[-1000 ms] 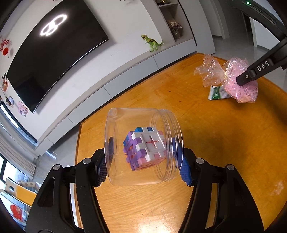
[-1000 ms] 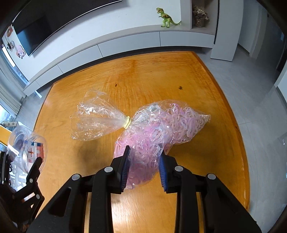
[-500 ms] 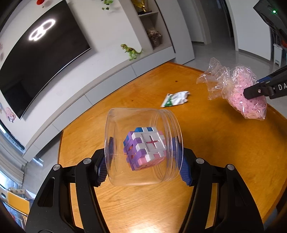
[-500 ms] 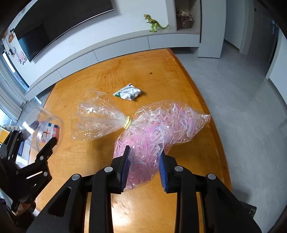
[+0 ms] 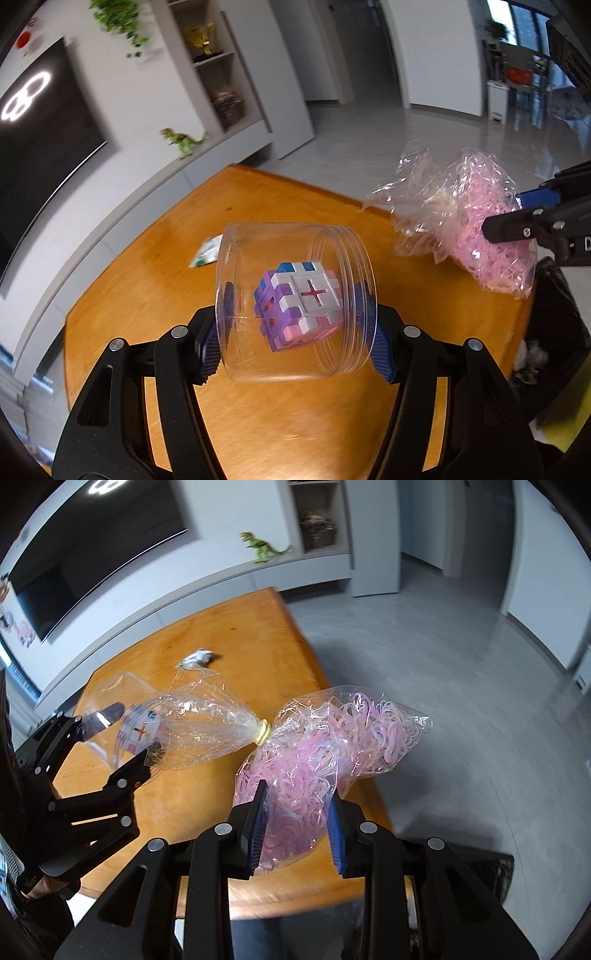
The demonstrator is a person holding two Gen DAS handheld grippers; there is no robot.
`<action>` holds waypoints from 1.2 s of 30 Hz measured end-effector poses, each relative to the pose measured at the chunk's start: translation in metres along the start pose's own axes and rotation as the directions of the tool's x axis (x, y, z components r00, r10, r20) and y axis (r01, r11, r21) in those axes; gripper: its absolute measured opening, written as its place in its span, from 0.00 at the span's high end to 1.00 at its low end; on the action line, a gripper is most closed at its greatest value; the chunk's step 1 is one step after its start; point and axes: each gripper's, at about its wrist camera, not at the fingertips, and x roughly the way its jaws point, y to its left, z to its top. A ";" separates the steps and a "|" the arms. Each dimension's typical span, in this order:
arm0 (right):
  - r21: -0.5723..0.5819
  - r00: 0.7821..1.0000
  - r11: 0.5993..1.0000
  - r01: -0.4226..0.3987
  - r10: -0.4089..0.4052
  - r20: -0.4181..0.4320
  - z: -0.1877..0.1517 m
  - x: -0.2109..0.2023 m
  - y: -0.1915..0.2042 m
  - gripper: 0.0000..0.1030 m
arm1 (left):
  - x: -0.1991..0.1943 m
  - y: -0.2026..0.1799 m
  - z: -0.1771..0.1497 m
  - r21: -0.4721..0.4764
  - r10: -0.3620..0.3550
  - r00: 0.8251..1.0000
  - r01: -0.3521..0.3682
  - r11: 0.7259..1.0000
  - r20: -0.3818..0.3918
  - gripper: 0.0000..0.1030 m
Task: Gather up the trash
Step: 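Carry the jar and bag over the black bin and open both tools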
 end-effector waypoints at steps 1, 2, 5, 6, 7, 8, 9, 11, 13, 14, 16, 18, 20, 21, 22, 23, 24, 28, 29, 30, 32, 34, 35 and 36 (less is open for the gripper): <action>0.011 1.000 1.000 0.009 -0.009 0.003 -0.006 -0.004 -0.008 0.70 | 0.000 -0.013 0.003 0.020 -0.019 1.000 0.019 1.000 0.004 0.40; 0.028 1.000 0.999 0.025 -0.025 0.007 -0.015 -0.010 -0.020 0.70 | 0.000 -0.023 0.006 0.037 -0.034 0.999 0.034 0.999 0.008 0.40; 0.073 0.998 0.995 0.065 -0.066 0.017 -0.038 -0.024 -0.051 0.70 | -0.003 -0.057 0.016 0.092 -0.088 0.996 0.085 0.992 0.025 0.40; 0.090 0.996 0.993 0.080 -0.082 0.019 -0.047 -0.030 -0.062 0.70 | -0.004 -0.072 0.020 0.112 -0.112 0.993 0.108 0.988 0.031 0.40; 0.111 0.995 0.990 0.090 -0.093 0.023 -0.054 -0.034 -0.073 0.70 | -0.005 -0.085 0.022 0.126 -0.133 0.990 0.128 0.984 0.036 0.40; 0.132 0.995 0.987 0.096 -0.100 0.025 -0.062 -0.038 -0.084 0.70 | -0.007 -0.095 0.023 0.137 -0.148 0.988 0.142 0.980 0.039 0.40; 0.152 0.994 0.983 0.104 -0.109 0.026 -0.070 -0.043 -0.094 0.70 | -0.010 -0.112 0.025 0.156 -0.172 0.984 0.163 0.974 0.040 0.40; 0.188 0.991 0.974 0.125 -0.133 0.031 -0.083 -0.050 -0.112 0.70 | -0.008 -0.136 0.029 0.189 -0.205 0.978 0.196 0.962 0.031 0.40; 0.230 0.987 0.962 0.148 -0.160 0.034 -0.100 -0.061 -0.133 0.70 | -0.005 -0.156 0.034 0.212 -0.233 0.972 0.224 0.951 0.021 0.54; 0.248 0.985 0.956 0.154 -0.169 0.037 -0.107 -0.066 -0.140 0.70 | -0.006 -0.168 0.036 0.228 -0.262 0.965 0.253 0.940 0.011 0.56; 0.286 0.982 0.944 0.167 -0.186 0.040 -0.121 -0.075 -0.157 0.70 | -0.005 -0.196 0.039 0.273 -0.298 0.955 0.287 0.918 -0.003 0.58; 0.329 0.978 0.927 0.183 -0.206 0.037 -0.140 -0.085 -0.175 0.70 | -0.007 -0.221 0.043 0.304 -0.331 0.944 0.320 0.898 -0.016 0.58; 0.360 0.975 0.911 0.199 -0.222 0.025 -0.155 -0.089 -0.189 0.70 | -0.010 -0.247 0.041 0.350 -0.356 0.934 0.342 0.872 -0.026 0.58; 0.377 0.973 0.903 0.205 -0.228 0.018 -0.164 -0.091 -0.196 0.70 | -0.012 -0.257 0.040 0.365 -0.372 0.928 0.357 0.860 -0.033 0.58; 0.388 0.973 0.897 0.210 -0.232 0.012 -0.170 -0.091 -0.200 0.70 | -0.013 -0.269 0.038 0.382 -0.389 0.920 0.375 0.845 -0.043 0.58; 0.403 0.971 0.889 0.219 -0.240 0.001 -0.177 -0.092 -0.205 0.70 | -0.015 -0.281 0.036 0.399 -0.403 0.914 0.388 0.831 -0.050 0.58; 0.414 0.969 0.882 0.226 -0.245 -0.008 -0.184 -0.092 -0.210 0.70 | -0.017 -0.289 0.034 0.411 -0.415 0.908 0.400 0.819 -0.056 0.58; 0.451 0.964 0.855 0.256 -0.258 -0.059 -0.205 -0.084 -0.227 0.68 | -0.014 -0.328 0.025 0.453 -0.458 0.881 0.460 0.764 -0.121 0.58; 0.443 0.954 0.845 0.300 -0.280 -0.110 -0.210 -0.076 -0.233 0.62 | -0.011 -0.337 0.021 0.458 -0.462 0.875 0.474 0.752 -0.147 0.58; 0.421 0.932 0.832 0.363 -0.321 -0.168 -0.215 -0.069 -0.237 0.42 | -0.007 -0.345 0.019 0.464 -0.461 0.871 0.483 0.742 -0.170 0.58; 0.414 0.894 0.792 0.448 -0.400 -0.201 -0.222 -0.062 -0.242 0.25 | 0.005 -0.364 0.011 0.486 -0.420 0.879 0.475 0.734 -0.226 0.30; 0.443 0.910 0.795 0.414 -0.367 -0.191 -0.224 -0.058 -0.244 0.25 | 0.011 -0.368 0.003 0.499 -0.373 0.909 0.414 0.761 -0.186 0.06; 0.456 0.916 0.795 0.400 -0.355 -0.185 -0.223 -0.056 -0.244 0.25 | 0.011 -0.367 0.001 0.497 -0.377 0.908 0.417 0.761 -0.185 0.06; 0.464 0.920 0.795 0.391 -0.348 -0.179 -0.223 -0.056 -0.244 0.25 | 0.014 -0.364 0.000 0.483 -0.389 0.898 0.438 0.758 -0.204 0.06</action>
